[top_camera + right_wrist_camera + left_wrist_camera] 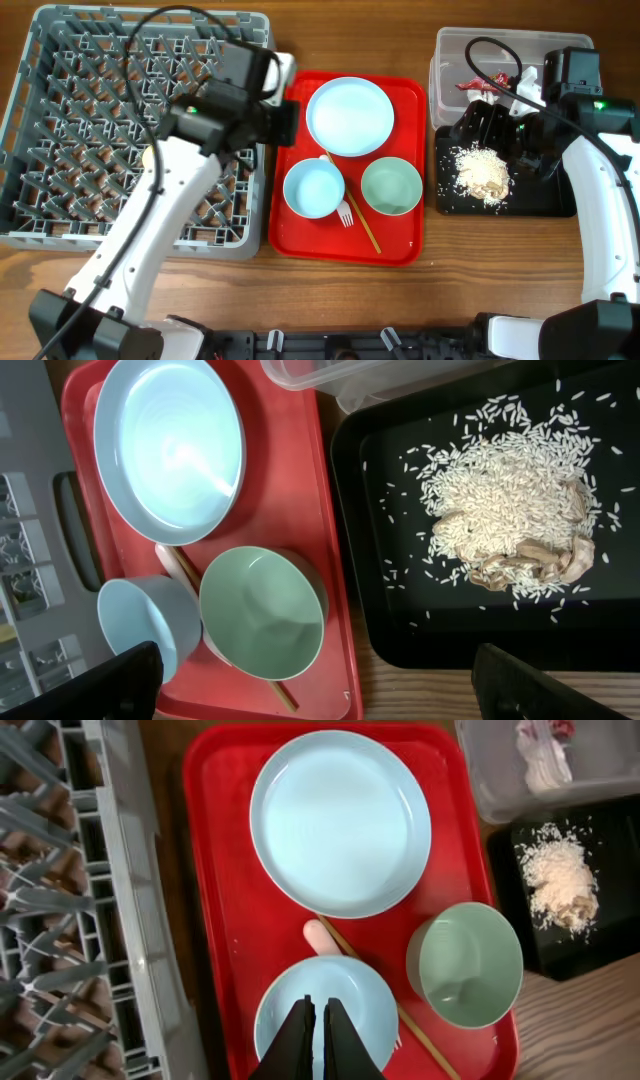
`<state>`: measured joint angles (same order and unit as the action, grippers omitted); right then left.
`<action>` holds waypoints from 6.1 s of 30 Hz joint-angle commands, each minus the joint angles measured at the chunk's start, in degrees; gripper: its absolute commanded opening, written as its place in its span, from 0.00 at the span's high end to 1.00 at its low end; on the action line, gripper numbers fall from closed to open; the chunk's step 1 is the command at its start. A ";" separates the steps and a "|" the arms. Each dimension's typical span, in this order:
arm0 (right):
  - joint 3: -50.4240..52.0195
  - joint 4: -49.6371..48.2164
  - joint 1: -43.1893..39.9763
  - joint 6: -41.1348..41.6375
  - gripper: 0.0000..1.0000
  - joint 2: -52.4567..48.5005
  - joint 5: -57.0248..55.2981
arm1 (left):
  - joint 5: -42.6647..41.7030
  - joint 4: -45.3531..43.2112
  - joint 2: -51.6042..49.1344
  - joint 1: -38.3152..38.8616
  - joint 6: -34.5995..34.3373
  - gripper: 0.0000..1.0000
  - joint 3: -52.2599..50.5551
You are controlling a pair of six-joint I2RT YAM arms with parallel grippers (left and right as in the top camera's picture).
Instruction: Sort waste into correct bins and load items into the dishwasher rack
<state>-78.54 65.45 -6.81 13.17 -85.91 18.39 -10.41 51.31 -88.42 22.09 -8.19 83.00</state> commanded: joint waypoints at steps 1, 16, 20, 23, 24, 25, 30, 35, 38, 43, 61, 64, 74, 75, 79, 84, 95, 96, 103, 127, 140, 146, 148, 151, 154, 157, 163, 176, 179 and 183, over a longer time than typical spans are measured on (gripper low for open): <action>-1.40 0.15 -0.13 0.42 0.00 0.94 0.90 | -3.76 1.51 0.00 0.79 -0.96 0.96 0.57; -1.40 1.16 -0.13 0.50 0.00 0.94 0.90 | 17.66 4.55 0.00 10.16 -19.74 0.96 0.57; -1.40 1.22 -0.13 0.48 0.00 0.94 0.90 | 17.64 5.14 0.00 10.97 -19.71 0.96 0.57; -1.40 1.27 -0.13 0.46 0.00 0.94 0.90 | 17.57 5.31 0.00 11.56 -19.47 0.79 0.57; -1.40 1.27 -0.13 0.46 0.00 0.94 0.90 | 17.53 5.33 0.00 11.56 -19.45 0.72 0.57; -1.40 1.27 -0.13 0.48 0.00 0.94 0.90 | 17.53 5.40 0.00 11.56 -19.39 0.68 0.57; -1.40 1.27 -0.13 0.48 0.00 0.94 0.90 | 17.55 5.07 0.00 11.56 -19.30 0.00 0.57; -1.40 1.31 -0.13 0.48 0.00 0.94 0.90 | 17.35 7.08 -0.50 12.37 -21.09 0.27 0.57; -1.40 1.29 -0.13 0.48 0.00 0.94 0.90 | 17.64 8.48 -1.46 14.82 -21.22 0.29 -0.33; -1.40 1.31 -0.13 0.48 0.00 0.94 0.90 | 23.08 7.85 -4.83 21.24 -21.22 0.29 -2.99; -1.40 1.31 -0.13 0.35 0.00 0.94 0.90 | 30.62 3.34 -24.06 31.61 -21.03 0.55 -4.26; -1.40 1.31 -0.13 0.37 0.00 0.94 0.92 | 30.64 2.64 -25.92 31.61 -21.03 0.61 -4.26; -1.40 1.53 -0.13 0.33 0.00 0.94 0.90 | 31.89 0.13 -27.12 31.61 -21.03 0.96 -4.26; -1.40 1.53 -0.13 0.33 0.00 0.94 0.90 | 32.22 0.11 -27.12 31.61 -21.03 0.96 -4.26; -1.40 1.53 -0.13 0.37 0.00 0.94 0.92 | 36.35 0.46 -26.51 31.61 -20.98 0.96 -4.20; -1.40 1.55 -0.13 0.37 0.00 0.94 0.92 | 36.89 3.30 -22.27 31.61 -20.57 0.96 -1.42; -1.40 1.49 -0.13 0.42 0.00 0.94 0.92 | 36.83 3.21 -8.66 29.18 -14.03 0.96 0.61; -1.40 1.51 -0.13 0.39 0.00 0.94 0.90 | 35.47 2.64 -6.29 27.19 -11.67 0.96 1.44; -1.40 1.55 -0.13 0.42 0.00 0.94 0.92 | 19.67 -3.85 1.53 11.74 -2.64 0.96 2.21; -1.40 1.77 -0.13 0.48 0.00 0.94 0.90 | -65.09 -25.70 -19.19 -38.97 1.66 0.96 2.19; -1.40 2.75 -0.13 0.50 0.00 0.94 0.90 | -66.47 -37.00 -29.73 -42.91 -8.48 0.96 2.19; -1.40 2.75 -0.13 0.50 0.00 0.94 0.90 | -65.92 -34.12 -31.71 -47.89 -8.79 0.96 2.19; -1.40 2.75 -0.13 0.52 0.00 0.94 0.90 | -63.43 -31.78 -31.76 -50.07 -8.79 0.93 2.19; -1.40 2.73 -0.13 0.55 0.00 0.94 0.90 | -60.54 -28.04 -31.76 -52.81 -8.74 0.75 2.19; -1.40 2.75 -0.13 0.55 0.00 0.94 0.90 | -60.41 -26.10 -31.69 -54.88 -8.59 0.47 2.19; -1.40 2.75 -0.13 0.52 0.00 0.94 0.90 | -59.84 -24.70 -30.82 -56.59 -8.57 0.31 2.19; -1.40 2.75 -0.13 0.48 0.00 0.94 0.87 | -54.80 -22.40 -23.32 -57.09 -8.57 0.32 2.19; -1.40 2.78 -0.59 7.52 0.00 0.94 -15.15 | -19.61 -3.89 -7.15 -27.45 -2.54 0.25 2.19; -1.40 2.82 -2.23 9.46 0.00 0.94 -16.52 | -12.92 -2.78 -7.39 -17.22 -2.54 0.25 2.14; -1.40 3.13 -5.68 9.88 0.00 0.94 -15.76 | -3.34 -2.82 -7.43 -3.56 -2.54 0.22 2.14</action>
<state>-78.56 68.23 -9.85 21.06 -85.91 4.71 -25.74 48.36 -96.03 9.17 -11.92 84.77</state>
